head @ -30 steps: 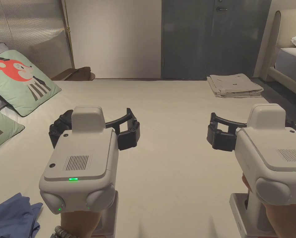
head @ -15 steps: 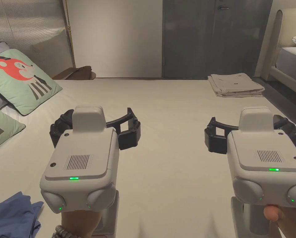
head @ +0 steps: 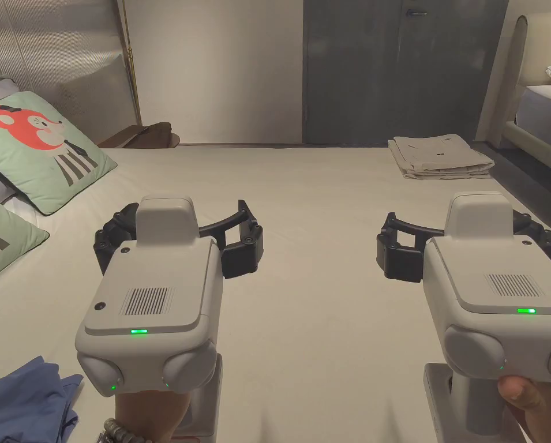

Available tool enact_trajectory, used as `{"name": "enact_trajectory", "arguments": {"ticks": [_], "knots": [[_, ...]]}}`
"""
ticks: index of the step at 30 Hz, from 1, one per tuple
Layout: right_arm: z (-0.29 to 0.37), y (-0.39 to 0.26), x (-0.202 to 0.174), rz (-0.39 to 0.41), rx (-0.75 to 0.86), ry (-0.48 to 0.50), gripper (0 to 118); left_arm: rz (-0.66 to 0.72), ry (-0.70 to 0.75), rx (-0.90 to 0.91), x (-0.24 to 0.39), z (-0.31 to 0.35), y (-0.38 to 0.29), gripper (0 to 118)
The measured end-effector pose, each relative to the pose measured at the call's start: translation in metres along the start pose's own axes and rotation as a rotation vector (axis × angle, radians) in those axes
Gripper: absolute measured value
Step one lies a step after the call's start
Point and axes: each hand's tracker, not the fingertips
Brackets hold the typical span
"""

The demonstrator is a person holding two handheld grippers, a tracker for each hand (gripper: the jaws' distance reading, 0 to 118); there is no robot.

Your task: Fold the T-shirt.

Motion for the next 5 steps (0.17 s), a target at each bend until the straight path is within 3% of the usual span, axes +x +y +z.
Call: {"name": "enact_trajectory", "arguments": {"ticks": [5], "knots": [[0.001, 0.0, -0.0009, -0.005, 0.006, -0.013, 114, 0.0, -0.002, -0.003, 0.0007, -0.0001, 0.0, 111]]}}
